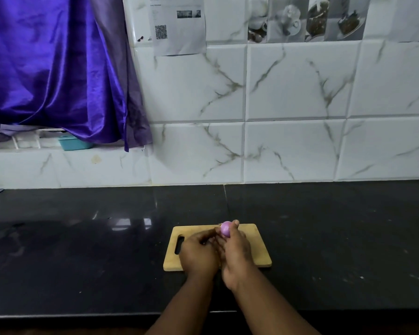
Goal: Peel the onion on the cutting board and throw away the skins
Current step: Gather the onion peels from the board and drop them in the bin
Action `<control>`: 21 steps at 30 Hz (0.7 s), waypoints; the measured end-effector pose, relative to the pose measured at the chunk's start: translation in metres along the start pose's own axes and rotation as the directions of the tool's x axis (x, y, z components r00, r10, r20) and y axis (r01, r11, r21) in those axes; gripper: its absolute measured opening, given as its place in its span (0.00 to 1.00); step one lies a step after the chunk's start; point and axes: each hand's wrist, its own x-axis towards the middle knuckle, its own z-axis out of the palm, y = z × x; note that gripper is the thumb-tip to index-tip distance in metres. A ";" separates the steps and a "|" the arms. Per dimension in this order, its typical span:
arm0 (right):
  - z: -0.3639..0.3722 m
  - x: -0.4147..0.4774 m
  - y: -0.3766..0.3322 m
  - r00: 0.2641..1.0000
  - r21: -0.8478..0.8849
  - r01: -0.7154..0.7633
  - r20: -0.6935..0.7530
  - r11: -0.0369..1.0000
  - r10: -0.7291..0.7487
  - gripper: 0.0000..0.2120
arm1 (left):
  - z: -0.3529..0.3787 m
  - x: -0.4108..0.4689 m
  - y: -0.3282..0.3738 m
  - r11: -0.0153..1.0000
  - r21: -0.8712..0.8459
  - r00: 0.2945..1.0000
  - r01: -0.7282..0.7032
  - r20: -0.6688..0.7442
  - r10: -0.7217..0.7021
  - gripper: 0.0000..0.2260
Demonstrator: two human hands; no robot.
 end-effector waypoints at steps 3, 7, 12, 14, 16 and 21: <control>0.004 -0.016 0.004 0.994 0.200 -0.095 0.064 0.975 0.084 0.31 | 0.007 0.000 0.007 0.820 -0.498 0.949 0.280 0.016 -0.314 0.13; 0.004 -0.030 0.005 0.988 0.384 -0.135 0.124 0.914 0.094 0.34 | -0.003 0.001 0.013 0.510 -0.754 0.879 0.414 0.185 -0.440 0.14; 0.024 -0.058 0.013 0.970 0.456 -0.155 0.237 0.876 0.049 0.34 | -0.053 -0.013 0.022 0.258 -0.882 0.880 0.393 0.280 -0.384 0.13; 0.041 -0.086 0.013 0.953 0.439 -0.110 0.302 0.892 -0.031 0.31 | -0.057 -0.005 -0.008 0.301 -0.908 0.931 0.291 0.197 -0.306 0.18; 0.075 -0.097 0.034 0.870 0.298 -0.129 0.492 0.946 -0.036 0.51 | -0.085 -0.007 -0.022 0.345 -0.914 0.954 0.213 0.117 -0.277 0.24; 0.118 -0.123 0.157 0.603 0.385 -0.602 0.793 0.699 0.083 0.38 | -0.219 -0.063 -0.003 0.277 -0.960 0.937 0.033 -0.067 -0.343 0.25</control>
